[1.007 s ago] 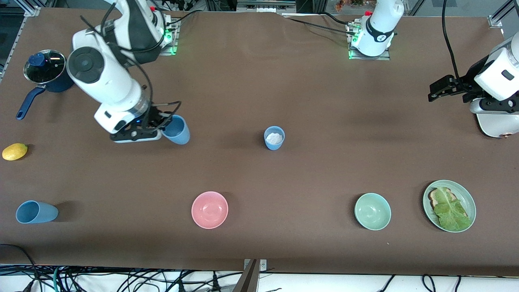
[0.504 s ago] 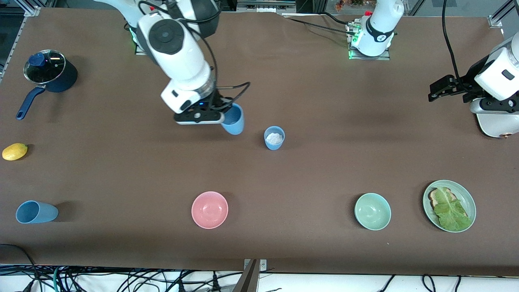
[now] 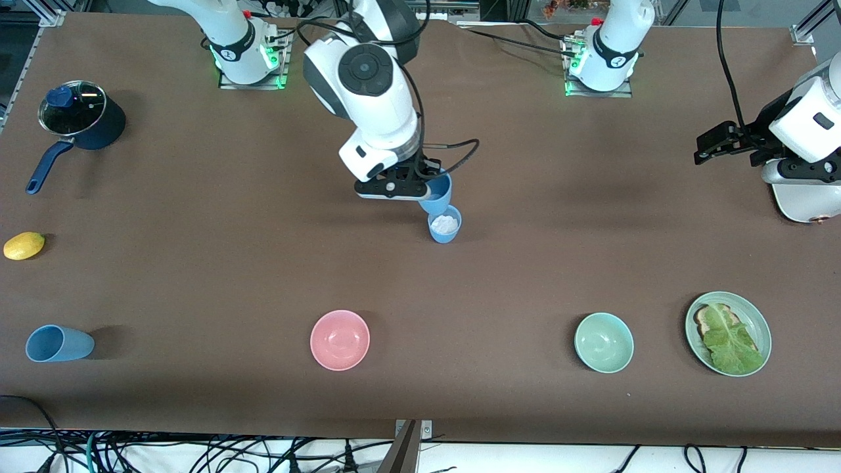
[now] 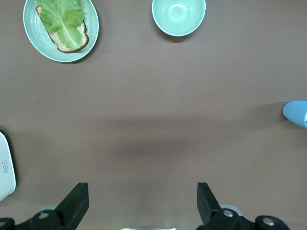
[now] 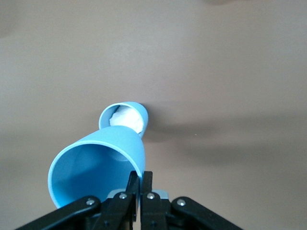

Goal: Stack blue cups with both arms
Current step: 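Lower the held cup into the tissue cup with the right gripper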

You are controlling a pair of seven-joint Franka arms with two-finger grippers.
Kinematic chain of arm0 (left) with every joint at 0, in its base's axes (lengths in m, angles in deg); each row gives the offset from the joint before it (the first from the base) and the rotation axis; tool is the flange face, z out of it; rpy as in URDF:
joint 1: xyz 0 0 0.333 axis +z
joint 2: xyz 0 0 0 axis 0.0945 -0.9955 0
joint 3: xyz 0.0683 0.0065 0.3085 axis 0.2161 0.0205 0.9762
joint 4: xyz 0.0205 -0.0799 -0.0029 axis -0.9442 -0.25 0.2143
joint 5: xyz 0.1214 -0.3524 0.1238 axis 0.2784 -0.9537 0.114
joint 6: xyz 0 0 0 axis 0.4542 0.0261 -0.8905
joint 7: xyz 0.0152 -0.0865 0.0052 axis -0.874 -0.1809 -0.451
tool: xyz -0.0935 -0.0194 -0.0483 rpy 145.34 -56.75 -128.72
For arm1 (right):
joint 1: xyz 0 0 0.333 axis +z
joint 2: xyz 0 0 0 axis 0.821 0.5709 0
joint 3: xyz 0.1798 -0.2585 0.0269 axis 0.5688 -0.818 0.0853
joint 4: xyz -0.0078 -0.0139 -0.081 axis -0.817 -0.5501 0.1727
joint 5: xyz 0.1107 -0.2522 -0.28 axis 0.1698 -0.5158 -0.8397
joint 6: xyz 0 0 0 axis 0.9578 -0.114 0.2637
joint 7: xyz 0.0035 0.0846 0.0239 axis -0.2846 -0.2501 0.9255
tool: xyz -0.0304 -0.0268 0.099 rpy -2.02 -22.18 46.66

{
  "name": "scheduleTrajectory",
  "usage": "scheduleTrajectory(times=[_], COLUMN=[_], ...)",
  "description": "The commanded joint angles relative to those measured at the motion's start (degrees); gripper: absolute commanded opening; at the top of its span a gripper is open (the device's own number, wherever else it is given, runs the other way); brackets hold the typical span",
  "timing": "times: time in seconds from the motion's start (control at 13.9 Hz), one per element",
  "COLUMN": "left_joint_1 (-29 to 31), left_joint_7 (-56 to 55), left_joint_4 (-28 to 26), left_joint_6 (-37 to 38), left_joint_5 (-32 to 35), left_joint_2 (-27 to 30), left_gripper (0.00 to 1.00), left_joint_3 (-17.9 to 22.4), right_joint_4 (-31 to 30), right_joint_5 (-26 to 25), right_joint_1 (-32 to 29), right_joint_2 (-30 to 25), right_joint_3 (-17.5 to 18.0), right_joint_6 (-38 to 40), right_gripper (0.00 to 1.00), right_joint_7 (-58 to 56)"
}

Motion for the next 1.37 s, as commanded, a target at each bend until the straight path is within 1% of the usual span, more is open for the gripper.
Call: scheduleTrajectory(times=[0.0, 0.14, 0.58, 1.01, 1.29], left_joint_1=[0.04, 0.04, 0.12, 0.12, 0.04], left_joint_7=[0.63, 0.63, 0.63, 0.63, 0.63], left_joint_4=[0.53, 0.53, 0.44, 0.44, 0.44], left_joint_6=[0.13, 0.13, 0.21, 0.39, 0.39], left_joint_5=[1.41, 1.41, 1.41, 1.41, 1.41], left_joint_2=[0.41, 0.41, 0.41, 0.41, 0.41], left_gripper=[1.00, 1.00, 1.00, 1.00, 1.00], left_joint_3=[-0.11, -0.11, -0.11, -0.02, -0.02], right_joint_4=[5.86, 6.66, 6.48, 4.37, 4.11], right_joint_5=[0.58, 0.40, -0.21, -2.67, -2.67], right_joint_1=[1.25, 1.43, 2.13, 2.31, 2.22], right_joint_2=[3.99, 4.96, 6.72, 6.46, 6.63], right_joint_3=[-0.70, -0.79, -1.05, -0.96, -1.05], right_joint_6=[0.55, 0.46, -1.21, -1.21, -1.82], right_gripper=[0.00, 0.00, 0.00, 0.00, 0.00], right_joint_7=[1.73, 2.35, 2.35, 2.52, 2.35])
